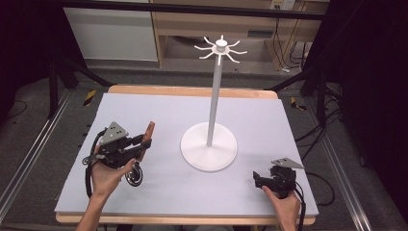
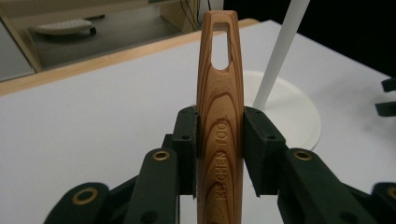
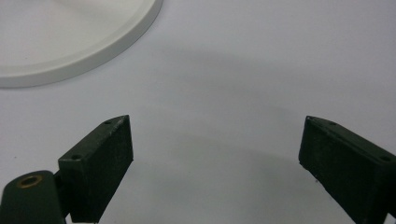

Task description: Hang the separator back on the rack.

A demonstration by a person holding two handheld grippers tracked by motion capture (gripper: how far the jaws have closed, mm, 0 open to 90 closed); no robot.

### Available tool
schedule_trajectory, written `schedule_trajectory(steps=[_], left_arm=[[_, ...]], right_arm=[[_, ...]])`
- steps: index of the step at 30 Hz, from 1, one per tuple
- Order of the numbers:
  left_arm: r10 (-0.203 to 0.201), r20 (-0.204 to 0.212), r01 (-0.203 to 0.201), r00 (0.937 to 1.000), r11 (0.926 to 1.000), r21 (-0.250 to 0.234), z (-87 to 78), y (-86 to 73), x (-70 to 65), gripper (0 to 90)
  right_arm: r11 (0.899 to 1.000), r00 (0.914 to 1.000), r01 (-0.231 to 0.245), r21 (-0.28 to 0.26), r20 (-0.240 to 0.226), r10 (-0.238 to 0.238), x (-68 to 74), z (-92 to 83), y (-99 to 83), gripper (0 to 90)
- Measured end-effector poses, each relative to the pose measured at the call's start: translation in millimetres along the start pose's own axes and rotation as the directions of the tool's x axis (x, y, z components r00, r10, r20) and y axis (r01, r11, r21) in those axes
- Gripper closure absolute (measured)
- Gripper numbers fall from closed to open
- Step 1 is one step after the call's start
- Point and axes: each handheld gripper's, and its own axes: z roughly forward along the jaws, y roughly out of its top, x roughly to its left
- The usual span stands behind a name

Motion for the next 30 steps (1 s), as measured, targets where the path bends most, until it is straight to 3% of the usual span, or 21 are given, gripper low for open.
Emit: schedule_trajectory(steps=[6,13,23,30], left_arm=[[0.001,0.011,0.000,0.9999,0.9973,-0.073,-7.4,12.0,-3.1,67.1],[-0.006,0.018,0.008,0.9998,0.9927,-0.121,-7.9,21.6,-4.8,67.1],[0.000,0.001,0.000,1.0000,0.9809,-0.195,-12.4,41.6,-2.9,67.1],[-0.011,0.018,0.015,0.9998,0.9744,-0.224,-16.3,52.5,-3.1,67.1]], right_arm=[[1.000,1.0000,-0.007,-0.005,0.002,0.007,0.6,0.1,-0.5,10.3],[1.000,1.0000,0.009,-0.022,0.001,-0.009,-0.1,-1.9,-1.4,10.3],[0.999,0.9998,-0.011,-0.049,0.019,0.011,-1.9,-3.1,-0.5,9.7],[0.998,0.9997,-0.012,-0.056,0.021,0.014,-1.5,-2.5,0.3,9.5]])
